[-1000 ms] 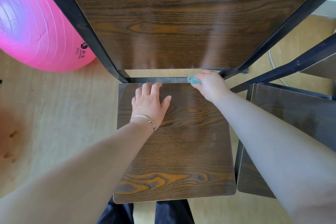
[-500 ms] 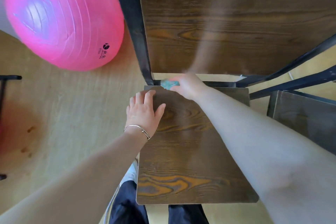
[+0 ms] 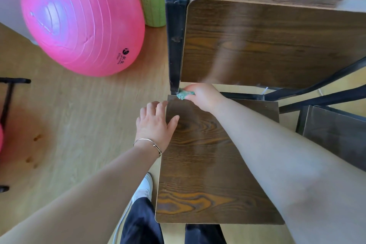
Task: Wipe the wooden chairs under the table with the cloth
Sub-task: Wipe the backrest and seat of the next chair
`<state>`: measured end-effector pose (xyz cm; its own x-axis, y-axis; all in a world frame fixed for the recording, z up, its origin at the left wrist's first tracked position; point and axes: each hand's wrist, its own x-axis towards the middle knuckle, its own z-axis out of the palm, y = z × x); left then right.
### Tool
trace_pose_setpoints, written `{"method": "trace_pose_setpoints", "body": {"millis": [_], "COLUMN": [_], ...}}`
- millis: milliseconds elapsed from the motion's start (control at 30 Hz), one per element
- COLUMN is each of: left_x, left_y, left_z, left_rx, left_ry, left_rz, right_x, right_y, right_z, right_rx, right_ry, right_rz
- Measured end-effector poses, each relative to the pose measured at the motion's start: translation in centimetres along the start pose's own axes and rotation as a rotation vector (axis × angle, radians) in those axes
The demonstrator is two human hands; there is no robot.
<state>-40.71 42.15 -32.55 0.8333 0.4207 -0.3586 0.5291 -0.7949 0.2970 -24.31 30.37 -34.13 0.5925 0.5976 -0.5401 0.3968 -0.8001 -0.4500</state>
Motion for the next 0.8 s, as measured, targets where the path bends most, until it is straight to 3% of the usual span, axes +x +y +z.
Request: {"method": "trace_pose_setpoints", "body": {"millis": [533,800], "left_x": [0.1,0.2], "left_y": [8.4,10.2], "left_z": [2.5,2.4], "left_rx": [0.044,0.052], "left_ry": [-0.069,-0.065], "left_rz": [0.110,0.132], "right_x": [-7.1,-7.6], "right_y": [15.1,15.6], "right_z": [-3.7,-4.0], "right_rx": [-0.035,-0.035], "right_ry": [0.159,0.165], "right_rz": [0.126,0.155]}}
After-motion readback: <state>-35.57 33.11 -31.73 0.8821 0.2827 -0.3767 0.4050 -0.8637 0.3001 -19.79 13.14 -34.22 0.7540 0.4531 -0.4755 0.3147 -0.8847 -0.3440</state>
